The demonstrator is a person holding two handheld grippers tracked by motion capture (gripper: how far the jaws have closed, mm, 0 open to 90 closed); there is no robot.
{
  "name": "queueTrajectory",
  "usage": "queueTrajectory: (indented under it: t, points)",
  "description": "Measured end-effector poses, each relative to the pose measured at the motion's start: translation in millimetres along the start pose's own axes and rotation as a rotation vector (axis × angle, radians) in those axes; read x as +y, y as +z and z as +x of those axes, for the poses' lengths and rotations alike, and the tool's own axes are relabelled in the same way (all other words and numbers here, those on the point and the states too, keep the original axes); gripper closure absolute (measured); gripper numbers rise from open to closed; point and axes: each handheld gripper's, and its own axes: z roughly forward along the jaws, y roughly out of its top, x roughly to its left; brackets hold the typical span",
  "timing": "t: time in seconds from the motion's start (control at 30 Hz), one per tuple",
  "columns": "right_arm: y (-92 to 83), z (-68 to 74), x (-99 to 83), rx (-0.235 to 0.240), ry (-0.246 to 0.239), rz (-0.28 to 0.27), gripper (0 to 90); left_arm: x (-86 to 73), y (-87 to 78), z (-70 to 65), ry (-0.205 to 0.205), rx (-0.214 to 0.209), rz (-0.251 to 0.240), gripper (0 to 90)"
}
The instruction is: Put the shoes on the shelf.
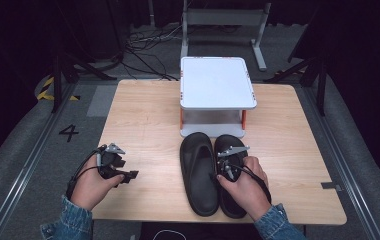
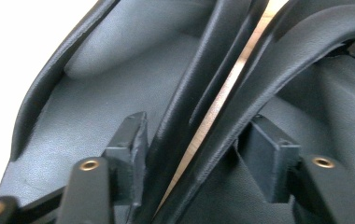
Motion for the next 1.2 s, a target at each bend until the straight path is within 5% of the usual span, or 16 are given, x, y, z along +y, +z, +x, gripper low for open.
queueTrajectory:
  t: [0.1, 0.37, 0.67, 1.2]
  points:
    - [-1.8, 2.2, 0.0, 0.013, 0.002, 0.004, 61.5, 0.6, 1.4, -0.1, 0.003, -0.006, 0.009, 35.0]
    - [-6.9, -3.9, -1.7, -0.02, -0.027, 0.029, 76.4, 3.8, 2.9, -0.7, 0.011, -0.006, 0.009, 35.0]
    - [-14.7, -5.7, -0.1, -0.01, -0.031, 0.025, 76.8, 6.6, 3.7, -1.0, 0.019, -0.012, 0.007, 35.0]
    - [-32.6, -32.9, 26.9, -0.058, 0.074, -0.088, 76.9, 6.1, 3.6, 1.0, 0.017, -0.01, 0.005, 34.9]
